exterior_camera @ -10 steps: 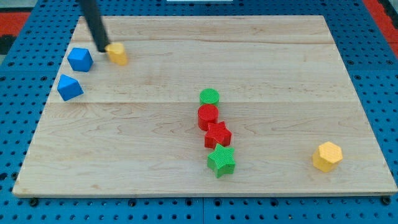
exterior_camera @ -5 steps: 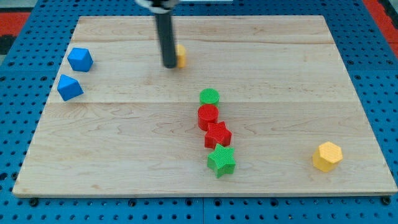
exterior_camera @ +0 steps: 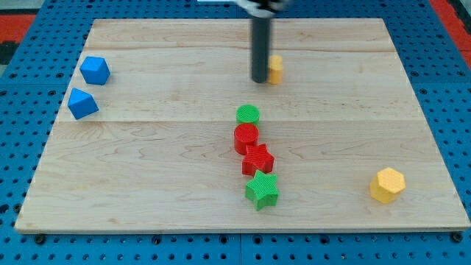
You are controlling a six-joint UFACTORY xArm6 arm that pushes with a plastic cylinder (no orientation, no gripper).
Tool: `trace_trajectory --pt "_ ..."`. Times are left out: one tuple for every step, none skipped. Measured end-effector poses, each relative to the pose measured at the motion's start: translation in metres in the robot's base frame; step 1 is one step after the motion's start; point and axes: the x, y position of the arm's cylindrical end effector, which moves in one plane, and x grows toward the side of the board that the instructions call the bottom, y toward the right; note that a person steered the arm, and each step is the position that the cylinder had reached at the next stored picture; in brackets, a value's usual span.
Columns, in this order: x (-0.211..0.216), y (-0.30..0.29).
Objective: Move the yellow heart above to the yellow hexagon
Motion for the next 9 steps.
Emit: trace_trajectory --pt "-0.002 -0.019" --pt "-0.031 -0.074" --pt "-0.054 -0.053" --pt "-0.048 0.021" --pt "0.004 0.079" --pt "0.02 0.091" --pt "-0.012 0.09" --pt "0.015 0.093" --pt "0.081 0.111"
